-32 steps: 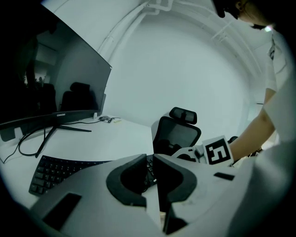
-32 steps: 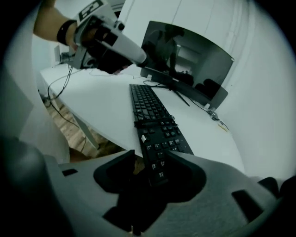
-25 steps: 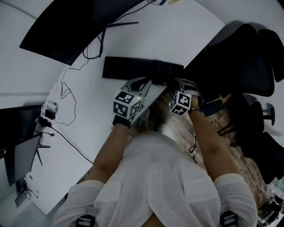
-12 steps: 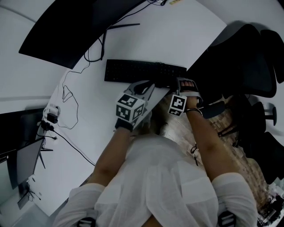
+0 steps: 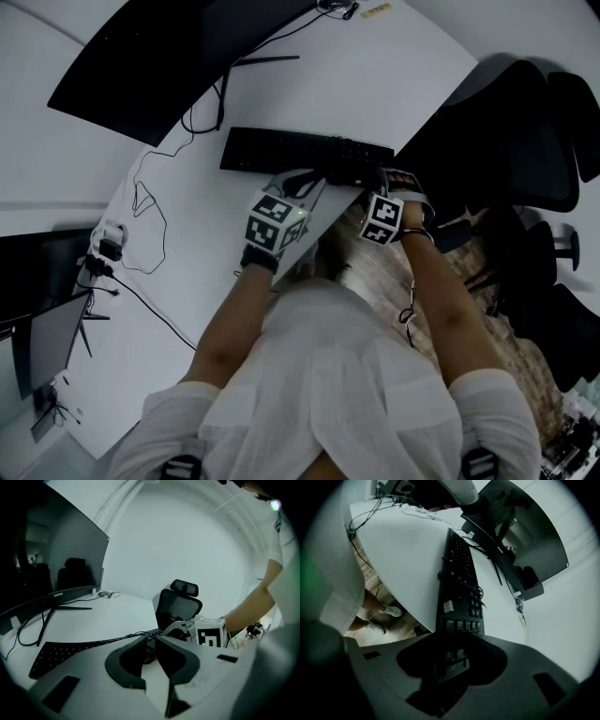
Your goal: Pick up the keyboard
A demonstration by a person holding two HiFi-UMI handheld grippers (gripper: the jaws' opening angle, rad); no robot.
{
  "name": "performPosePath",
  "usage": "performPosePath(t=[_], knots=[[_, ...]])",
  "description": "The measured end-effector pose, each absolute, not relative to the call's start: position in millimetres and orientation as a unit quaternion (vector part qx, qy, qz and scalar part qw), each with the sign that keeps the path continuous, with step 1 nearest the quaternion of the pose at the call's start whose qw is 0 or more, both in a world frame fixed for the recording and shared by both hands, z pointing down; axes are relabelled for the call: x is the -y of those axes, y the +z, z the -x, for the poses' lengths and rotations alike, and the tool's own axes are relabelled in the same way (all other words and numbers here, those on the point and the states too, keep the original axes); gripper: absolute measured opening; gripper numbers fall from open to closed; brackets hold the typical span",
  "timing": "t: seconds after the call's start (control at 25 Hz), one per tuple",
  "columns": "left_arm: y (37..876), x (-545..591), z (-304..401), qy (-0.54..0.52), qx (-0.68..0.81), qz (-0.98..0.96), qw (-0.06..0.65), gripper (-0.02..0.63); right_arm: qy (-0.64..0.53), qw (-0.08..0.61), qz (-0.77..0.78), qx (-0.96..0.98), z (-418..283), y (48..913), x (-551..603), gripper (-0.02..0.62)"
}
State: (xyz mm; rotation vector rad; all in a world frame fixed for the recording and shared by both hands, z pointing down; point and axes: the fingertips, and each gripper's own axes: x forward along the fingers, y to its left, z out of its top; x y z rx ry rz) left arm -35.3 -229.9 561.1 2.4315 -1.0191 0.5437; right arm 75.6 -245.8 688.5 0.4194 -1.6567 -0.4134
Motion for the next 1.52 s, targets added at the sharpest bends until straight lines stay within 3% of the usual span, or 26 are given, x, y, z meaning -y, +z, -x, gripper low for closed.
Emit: performPosePath(t=[0.16,0.28,0.84,1.52], knots=[[558,242,42,0.217,0.36,-0.884,0.206,0.048,-0.141,0.639,-0.159,0.739,-74,675,247,0.154],[555,253,46,0.244,0.341,-0.889,0.185,0.121,-0.105,0.64,-0.137,0.749,-73,665,249,0.149],[592,286,44,0.438,0.14,-0.887,0.045,0.272,0.022,0.642,-0.036,0.766,-73,635,276,0.146],[652,319,59,0.585,0.024,-0.811,-0.01,0.264,0.119,0.631,0.012,0.767,-75,627,298,0.146]])
